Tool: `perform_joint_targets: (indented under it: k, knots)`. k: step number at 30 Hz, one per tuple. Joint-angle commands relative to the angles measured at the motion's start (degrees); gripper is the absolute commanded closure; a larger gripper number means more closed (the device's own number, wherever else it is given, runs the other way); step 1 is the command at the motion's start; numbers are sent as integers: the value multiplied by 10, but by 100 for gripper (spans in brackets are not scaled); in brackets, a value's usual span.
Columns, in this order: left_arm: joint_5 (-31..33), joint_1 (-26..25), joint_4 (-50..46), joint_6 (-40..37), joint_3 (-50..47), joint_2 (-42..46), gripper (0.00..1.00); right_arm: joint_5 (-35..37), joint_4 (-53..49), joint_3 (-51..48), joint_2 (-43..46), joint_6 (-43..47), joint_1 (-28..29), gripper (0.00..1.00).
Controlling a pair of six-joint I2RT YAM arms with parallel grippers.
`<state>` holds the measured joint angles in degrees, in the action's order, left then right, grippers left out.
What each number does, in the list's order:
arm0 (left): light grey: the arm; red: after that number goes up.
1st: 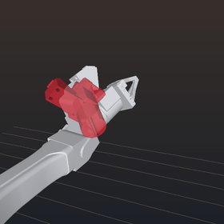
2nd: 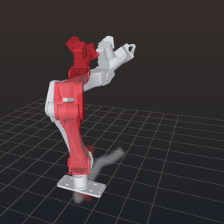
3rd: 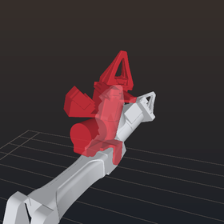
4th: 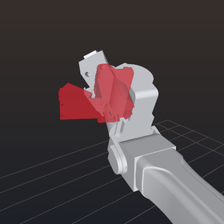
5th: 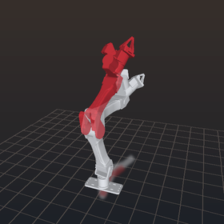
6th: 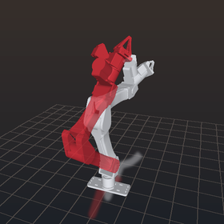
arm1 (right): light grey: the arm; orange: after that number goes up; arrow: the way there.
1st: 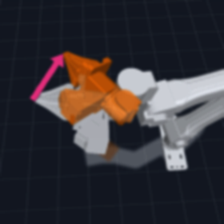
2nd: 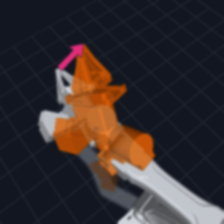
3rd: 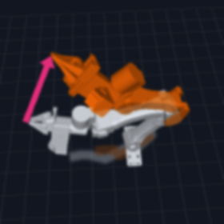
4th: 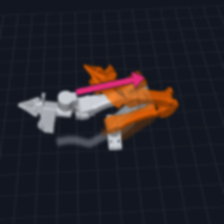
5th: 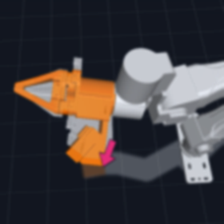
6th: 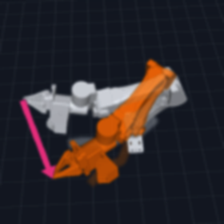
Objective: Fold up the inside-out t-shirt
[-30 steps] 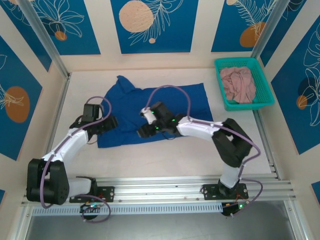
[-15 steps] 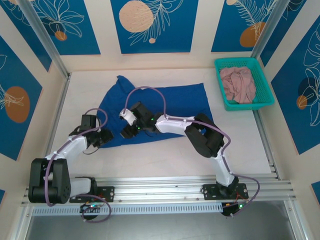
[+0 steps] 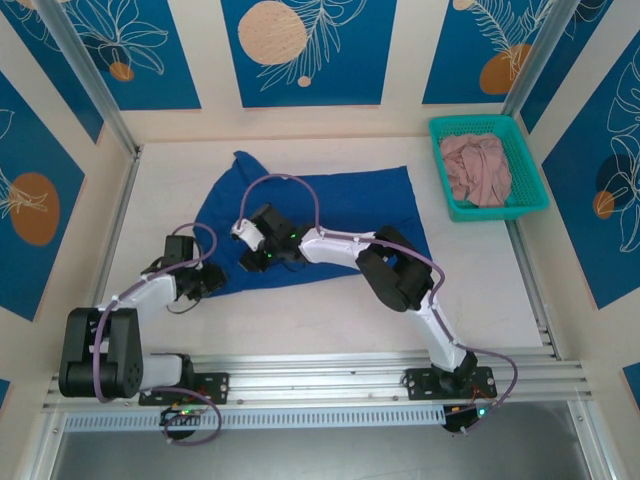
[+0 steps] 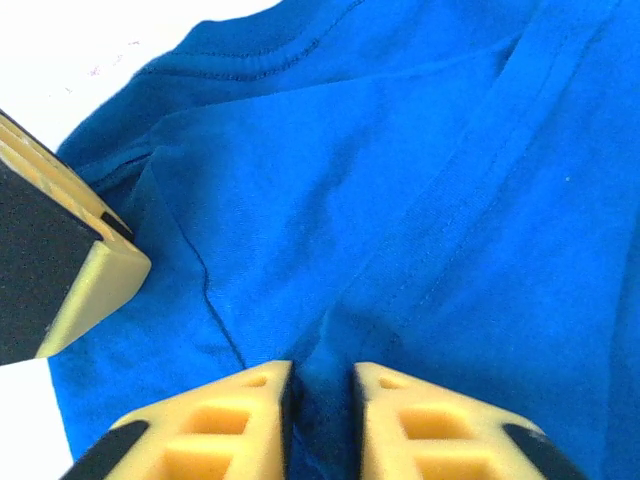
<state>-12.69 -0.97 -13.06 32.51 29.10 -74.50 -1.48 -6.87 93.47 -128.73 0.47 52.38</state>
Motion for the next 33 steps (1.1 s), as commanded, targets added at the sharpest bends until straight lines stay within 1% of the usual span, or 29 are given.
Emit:
perform_joint_targets:
  k: [1,4,6,10,11,12,14,15,17,18,19,22,26,29,33]
  knots:
    - [-6,8,6,-2,-16,-13,74,4,-8,25,2,-18,-7,83]
    - [-7,8,11,-1,-21,-18,74,9,-13,37,10,-54,-19,88]
    - [-7,8,14,-2,-23,-23,74,12,-16,43,14,-86,-32,89]
    - [-9,8,15,-3,-23,-25,74,24,-38,47,17,-192,-84,89]
    - [-8,8,14,-3,-22,-23,73,21,-43,46,16,-220,-98,88]
    - [-8,8,13,-4,-22,-22,73,16,-40,41,17,-240,-110,84]
    - [-6,8,11,-6,-21,-21,73,-4,-29,31,17,-267,-133,80]
    - [-6,8,10,-7,-20,-21,73,-12,-25,29,18,-271,-141,75]
    - [-4,8,9,-7,-20,-21,73,-23,-24,30,20,-272,-152,73]
    - [-3,8,7,-8,-19,-20,73,-34,-25,30,21,-270,-156,67]
    - [-3,8,6,-9,-18,-19,73,-46,-29,32,23,-268,-161,64]
    - [0,8,2,-9,-15,-13,72,-54,-47,17,42,-247,-171,59]
    - [12,8,-13,-16,-5,-1,69,-55,-78,-43,102,-215,-188,58]
    - [21,8,-25,-15,5,12,63,-20,-124,-112,168,-204,-206,57]
    - [37,7,-28,-9,15,51,53,9,-175,-223,263,-219,-259,57]
